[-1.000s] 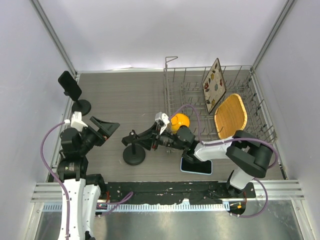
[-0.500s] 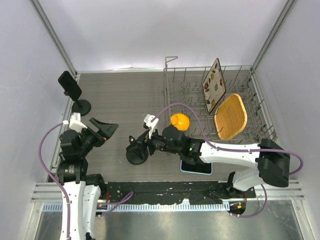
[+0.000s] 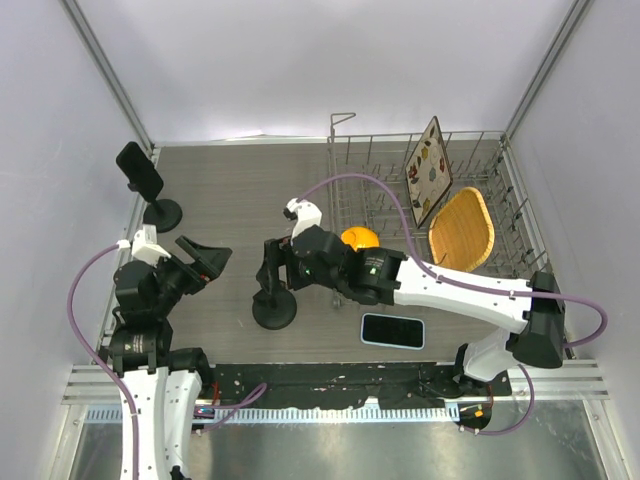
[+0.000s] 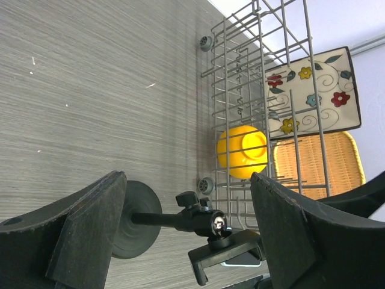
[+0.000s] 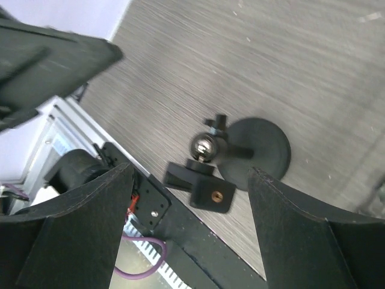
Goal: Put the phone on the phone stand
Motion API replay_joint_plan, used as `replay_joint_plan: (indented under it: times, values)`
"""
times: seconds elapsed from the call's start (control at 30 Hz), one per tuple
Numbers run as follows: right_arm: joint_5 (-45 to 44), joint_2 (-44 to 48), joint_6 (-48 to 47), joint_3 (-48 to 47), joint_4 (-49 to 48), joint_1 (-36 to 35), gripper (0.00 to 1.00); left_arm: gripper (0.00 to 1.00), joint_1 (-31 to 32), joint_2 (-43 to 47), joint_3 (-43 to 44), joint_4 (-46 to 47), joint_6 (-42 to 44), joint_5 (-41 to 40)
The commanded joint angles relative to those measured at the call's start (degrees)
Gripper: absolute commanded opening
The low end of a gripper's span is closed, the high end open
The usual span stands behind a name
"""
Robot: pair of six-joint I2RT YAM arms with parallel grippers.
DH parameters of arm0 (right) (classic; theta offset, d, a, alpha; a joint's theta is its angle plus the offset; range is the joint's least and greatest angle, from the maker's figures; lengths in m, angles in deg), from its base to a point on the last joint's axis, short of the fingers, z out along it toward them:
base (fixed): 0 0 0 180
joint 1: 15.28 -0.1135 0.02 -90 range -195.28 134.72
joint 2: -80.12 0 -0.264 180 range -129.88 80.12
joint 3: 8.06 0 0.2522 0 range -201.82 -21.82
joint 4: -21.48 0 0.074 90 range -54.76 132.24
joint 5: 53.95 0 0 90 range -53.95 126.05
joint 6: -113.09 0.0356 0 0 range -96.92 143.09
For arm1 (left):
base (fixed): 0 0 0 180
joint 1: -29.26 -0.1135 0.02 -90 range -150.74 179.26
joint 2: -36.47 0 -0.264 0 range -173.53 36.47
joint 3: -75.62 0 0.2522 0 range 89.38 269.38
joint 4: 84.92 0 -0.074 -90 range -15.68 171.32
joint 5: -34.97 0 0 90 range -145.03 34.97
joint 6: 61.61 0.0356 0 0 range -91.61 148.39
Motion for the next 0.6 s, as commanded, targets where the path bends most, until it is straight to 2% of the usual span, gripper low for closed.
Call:
replay_joint_plan:
  times: [0.0,0.13,0.27,0.53,0.57]
  values:
    - [-4.38,2.43,8.62,3.08,1.12,-0.44,0.81,0.88,0.1,0.61,0.15,1.72,-0.24,1.8]
    - [-1.21,0.68,10.2,3.7,-3.02,-0.44,0.81,0.88,0.11,0.52,0.24,1.64,-0.15,2.15]
    - [-3.57,1.2,13.26,7.29,-5.83,-0.36,0.8,0.88,0.02,0.79,0.24,1.37,-0.15,2.77]
    - [-2.52,1.64,16.26,9.68,-9.69,0.17,0.72,0.88,0.02,0.79,-0.29,2.07,-1.03,4.08]
    - [-2.17,1.73,16.78,10.64,-10.23,0.17,0.68,0.88,0.02,0.7,-0.2,2.16,-1.12,4.09]
